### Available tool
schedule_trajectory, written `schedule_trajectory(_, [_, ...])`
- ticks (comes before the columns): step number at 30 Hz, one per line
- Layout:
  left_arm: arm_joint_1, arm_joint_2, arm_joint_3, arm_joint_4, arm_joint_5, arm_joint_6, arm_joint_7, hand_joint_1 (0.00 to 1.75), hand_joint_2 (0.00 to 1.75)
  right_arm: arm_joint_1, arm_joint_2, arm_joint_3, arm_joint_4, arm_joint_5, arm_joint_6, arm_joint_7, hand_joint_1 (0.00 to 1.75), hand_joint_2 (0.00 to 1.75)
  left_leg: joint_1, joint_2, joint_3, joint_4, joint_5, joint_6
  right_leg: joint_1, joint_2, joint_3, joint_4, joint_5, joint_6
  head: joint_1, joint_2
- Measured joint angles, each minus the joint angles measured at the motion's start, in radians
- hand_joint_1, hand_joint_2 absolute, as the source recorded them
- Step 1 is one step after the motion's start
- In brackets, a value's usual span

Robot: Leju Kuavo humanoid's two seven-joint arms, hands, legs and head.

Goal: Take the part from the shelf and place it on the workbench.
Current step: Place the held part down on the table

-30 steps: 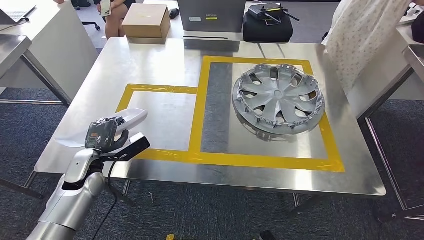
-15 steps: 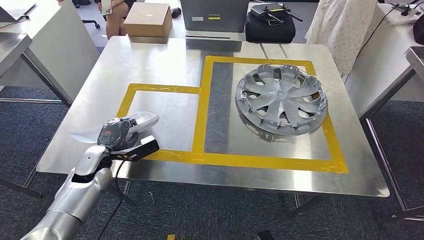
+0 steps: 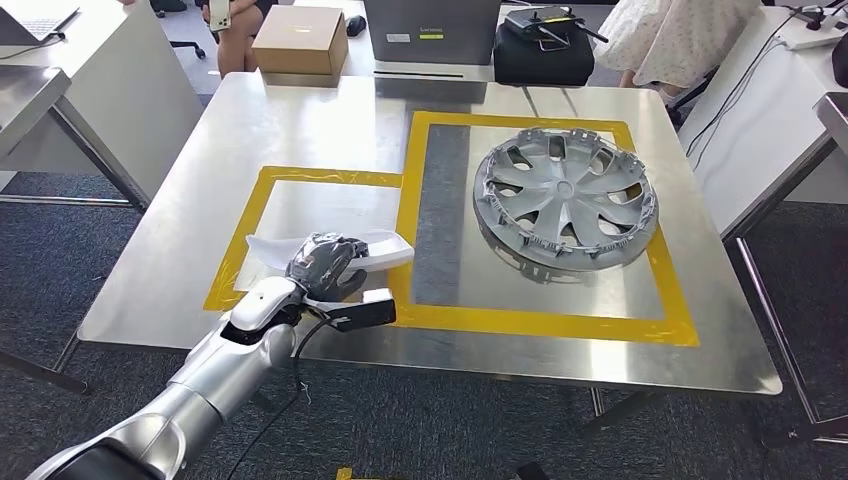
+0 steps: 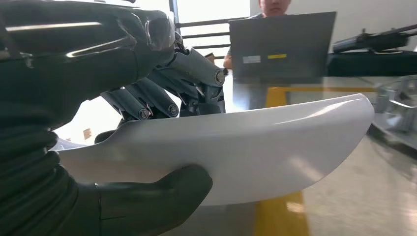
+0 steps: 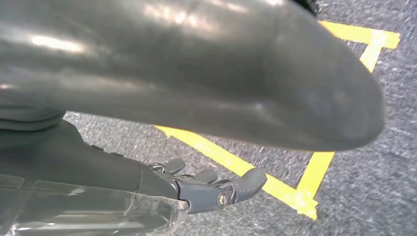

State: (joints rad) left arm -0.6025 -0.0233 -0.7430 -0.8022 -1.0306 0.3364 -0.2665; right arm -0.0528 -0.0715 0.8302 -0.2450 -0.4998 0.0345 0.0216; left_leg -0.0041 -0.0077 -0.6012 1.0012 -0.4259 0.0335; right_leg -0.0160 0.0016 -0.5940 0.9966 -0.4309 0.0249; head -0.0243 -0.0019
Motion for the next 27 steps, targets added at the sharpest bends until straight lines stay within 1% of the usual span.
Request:
schedule_trajectory(1, [-0.002, -0.002, -0.016, -0.002, 0.016, -0.001, -0.008, 1.75, 1.75, 0.001, 0.0, 0.001, 0.0, 0.0, -0.003, -0.001, 0.0, 0.0, 0.002, 0.0, -0.005, 0.01, -0.009, -0.005, -0.003, 0.0, 0.001, -0.001, 0.001, -0.005, -0.001, 0.0])
schedule_trajectory(2, [-0.004, -0.004, -0.03, -0.004, 0.03, -0.003, -0.015, 1.75, 1.75, 0.0, 0.0, 0.002, -0.001, 0.0, -0.006, -0.001, 0.0, 0.0, 0.004, 0.001, -0.016, 0.036, -0.027, -0.01, -0.006, 0.0, 0.003, -0.002, 0.001, -0.01, -0.002, 0.0])
schedule_trajectory(3, [-0.005, -0.006, -0.043, -0.008, 0.043, -0.004, -0.02, 1.75, 1.75, 0.0, 0.001, 0.003, -0.002, -0.001, -0.009, -0.001, 0.0, 0.0, 0.006, 0.002, -0.038, 0.083, -0.055, -0.017, -0.009, 0.0, 0.003, -0.003, 0.001, -0.015, -0.003, 0.0])
schedule_trajectory(5, [-0.005, -0.007, -0.072, -0.02, 0.067, -0.01, -0.028, 1.75, 1.75, -0.001, 0.0, 0.005, -0.002, 0.0, -0.012, -0.001, 0.0, 0.0, 0.012, 0.002, -0.1, 0.222, -0.118, -0.027, -0.008, 0.0, 0.003, -0.002, 0.0, -0.021, -0.004, 0.0])
schedule_trajectory(6, [-0.003, -0.007, -0.087, -0.028, 0.079, -0.016, -0.031, 1.31, 1.75, -0.001, 0.0, 0.006, -0.002, 0.0, -0.013, -0.001, 0.0, 0.0, 0.013, 0.002, -0.127, 0.277, -0.135, -0.03, -0.007, 0.0, 0.003, -0.002, 0.0, -0.022, -0.004, 0.0])
schedule_trajectory(7, [-0.001, -0.007, -0.102, -0.04, 0.09, -0.023, -0.032, 0.87, 1.75, -0.001, 0.001, 0.007, -0.002, -0.001, -0.014, -0.001, 0.0, 0.0, 0.014, 0.002, -0.138, 0.298, -0.133, -0.03, -0.007, 0.0, 0.004, -0.002, 0.0, -0.022, -0.004, 0.0])
schedule_trajectory(8, [-0.001, -0.007, -0.116, -0.053, 0.099, -0.029, -0.03, 0.44, 1.75, -0.001, 0.001, 0.009, -0.002, -0.002, -0.016, -0.002, 0.0, 0.0, 0.014, 0.002, -0.128, 0.276, -0.113, -0.028, -0.007, 0.0, 0.004, -0.002, 0.0, -0.022, -0.004, 0.0])
schedule_trajectory(9, [-0.001, -0.007, -0.13, -0.069, 0.108, -0.033, -0.024, 0.0, 1.75, -0.001, 0.001, 0.01, -0.002, -0.004, -0.017, -0.002, 0.0, 0.0, 0.014, 0.002, -0.1, 0.217, -0.08, -0.023, -0.006, 0.001, 0.006, -0.002, 0.0, -0.022, -0.004, 0.0])
schedule_trajectory(10, [-0.004, -0.007, -0.141, -0.086, 0.114, -0.035, -0.013, 0.0, 1.31, -0.001, 0.002, 0.011, -0.003, -0.007, -0.019, -0.002, 0.0, 0.0, 0.013, 0.002, -0.063, 0.14, -0.046, -0.015, -0.005, 0.001, 0.007, -0.002, 0.0, -0.022, -0.004, 0.0])
schedule_trajectory(11, [-0.007, -0.007, -0.151, -0.101, 0.121, -0.037, 0.0, 0.0, 0.87, -0.001, 0.003, 0.012, -0.003, -0.011, -0.021, -0.004, 0.0, 0.0, 0.01, 0.003, -0.03, 0.073, -0.024, -0.008, -0.001, 0.001, 0.006, -0.002, 0.0, -0.02, -0.004, 0.0])
schedule_trajectory(12, [-0.012, -0.008, -0.16, -0.114, 0.127, -0.042, 0.016, 0.0, 0.44, -0.001, 0.004, 0.012, -0.004, -0.015, -0.023, -0.005, 0.0, 0.0, 0.007, 0.003, -0.007, 0.027, -0.011, -0.001, 0.001, 0.001, 0.004, -0.002, 0.0, -0.018, -0.004, 0.0])
schedule_trajectory(13, [-0.016, -0.008, -0.169, -0.124, 0.132, -0.048, 0.031, 0.0, 0.0, 0.0, 0.004, 0.012, -0.004, -0.019, -0.025, -0.007, 0.0, 0.0, 0.004, 0.003, 0.003, 0.005, -0.01, 0.003, 0.002, 0.001, 0.002, -0.002, 0.0, -0.015, -0.004, 0.0])
schedule_trajectory(14, [-0.018, -0.008, -0.177, -0.13, 0.137, -0.056, 0.045, 0.0, 0.0, 0.002, 0.005, 0.013, -0.004, -0.022, -0.026, -0.009, 0.0, 0.0, 0.001, 0.003, 0.004, 0.0, -0.012, 0.004, 0.003, 0.0, 0.001, -0.002, 0.001, -0.01, -0.004, 0.0])
schedule_trajectory(15, [-0.02, -0.008, -0.186, -0.136, 0.139, -0.063, 0.059, 0.0, 0.0, 0.004, 0.005, 0.013, -0.004, -0.025, -0.028, -0.011, 0.0, 0.0, 0.002, 0.003, 0.008, -0.005, -0.008, 0.008, 0.002, 0.0, -0.001, -0.002, 0.0, -0.005, -0.004, 0.0])
schedule_trajectory(16, [-0.022, -0.007, -0.194, -0.141, 0.137, -0.066, 0.073, 0.0, 0.0, 0.008, 0.005, 0.014, -0.004, -0.028, -0.029, -0.012, 0.0, 0.0, 0.003, 0.003, 0.013, -0.013, -0.004, 0.012, 0.001, -0.001, -0.004, 0.004, -0.004, -0.001, -0.003, 0.0])
schedule_trajectory(17, [-0.025, -0.007, -0.202, -0.147, 0.134, -0.068, 0.085, 0.0, 0.0, 0.011, 0.005, 0.015, -0.004, -0.03, -0.03, -0.013, 0.0, 0.0, 0.005, 0.003, 0.019, -0.02, 0.001, 0.017, 0.0, -0.001, -0.015, 0.026, -0.016, 0.0, -0.002, 0.0])
schedule_trajectory(18, [-0.028, -0.007, -0.208, -0.151, 0.13, -0.068, 0.095, 0.0, 0.0, 0.013, 0.004, 0.015, -0.004, -0.032, -0.031, -0.014, 0.0, 0.0, 0.008, 0.003, 0.024, -0.027, 0.006, 0.022, 0.0, -0.001, -0.036, 0.069, -0.037, -0.001, 0.0, 0.0])
schedule_trajectory(20, [-0.031, -0.007, -0.218, -0.155, 0.123, -0.067, 0.106, 0.0, 0.0, 0.017, 0.004, 0.017, -0.004, -0.035, -0.032, -0.014, 0.0, 0.0, 0.007, 0.004, 0.024, -0.028, 0.008, 0.026, -0.003, -0.001, -0.1, 0.204, -0.091, -0.007, 0.002, 0.0])
schedule_trajectory(21, [-0.03, -0.007, -0.223, -0.156, 0.121, -0.067, 0.108, 0.0, 0.0, 0.02, 0.003, 0.017, -0.004, -0.035, -0.033, -0.014, 0.0, 0.0, 0.007, 0.003, 0.023, -0.028, 0.008, 0.026, -0.005, -0.001, -0.129, 0.263, -0.108, -0.005, 0.002, 0.0])
schedule_trajectory(22, [-0.028, -0.006, -0.227, -0.157, 0.12, -0.067, 0.11, 0.0, 0.0, 0.022, 0.003, 0.018, -0.004, -0.036, -0.034, -0.014, 0.0, 0.0, 0.007, 0.003, 0.023, -0.028, 0.008, 0.025, -0.007, -0.001, -0.144, 0.291, -0.112, 0.001, 0.002, 0.0])
schedule_trajectory(23, [-0.027, -0.006, -0.231, -0.157, 0.12, -0.067, 0.111, 0.0, 0.0, 0.024, 0.002, 0.018, -0.004, -0.036, -0.035, -0.014, 0.0, 0.0, 0.008, 0.002, 0.023, -0.026, 0.007, 0.024, -0.011, -0.001, -0.141, 0.28, -0.102, 0.011, 0.002, 0.0])
schedule_trajectory(24, [-0.027, -0.006, -0.234, -0.158, 0.119, -0.067, 0.114, 0.0, 0.0, 0.025, 0.001, 0.018, -0.004, -0.036, -0.035, -0.014, 0.0, 0.0, 0.009, 0.001, 0.023, -0.023, 0.005, 0.021, -0.015, -0.002, -0.115, 0.225, -0.077, 0.023, 0.002, 0.0])
schedule_trajectory(25, [-0.027, -0.006, -0.236, -0.159, 0.116, -0.066, 0.119, 0.0, 0.0, 0.025, 0.001, 0.018, -0.004, -0.037, -0.036, -0.014, 0.0, 0.0, 0.011, 0.0, 0.022, -0.018, 0.001, 0.016, -0.02, -0.002, -0.077, 0.15, -0.049, 0.033, 0.003, 0.0])
schedule_trajectory(26, [-0.027, -0.006, -0.238, -0.161, 0.109, -0.064, 0.13, 0.0, 0.0, 0.024, 0.0, 0.018, -0.004, -0.039, -0.036, -0.013, 0.0, 0.0, 0.009, 0.0, 0.019, -0.01, -0.004, 0.009, -0.021, -0.001, -0.043, 0.084, -0.028, 0.038, 0.003, 0.0])
schedule_trajectory(27, [-0.028, -0.006, -0.239, -0.163, 0.098, -0.062, 0.146, 0.0, 0.0, 0.025, 0.0, 0.018, -0.005, -0.041, -0.037, -0.012, 0.0, 0.0, 0.008, 0.0, 0.017, -0.002, -0.009, 0.002, -0.022, 0.0, -0.019, 0.036, -0.014, 0.037, 0.002, 0.0])
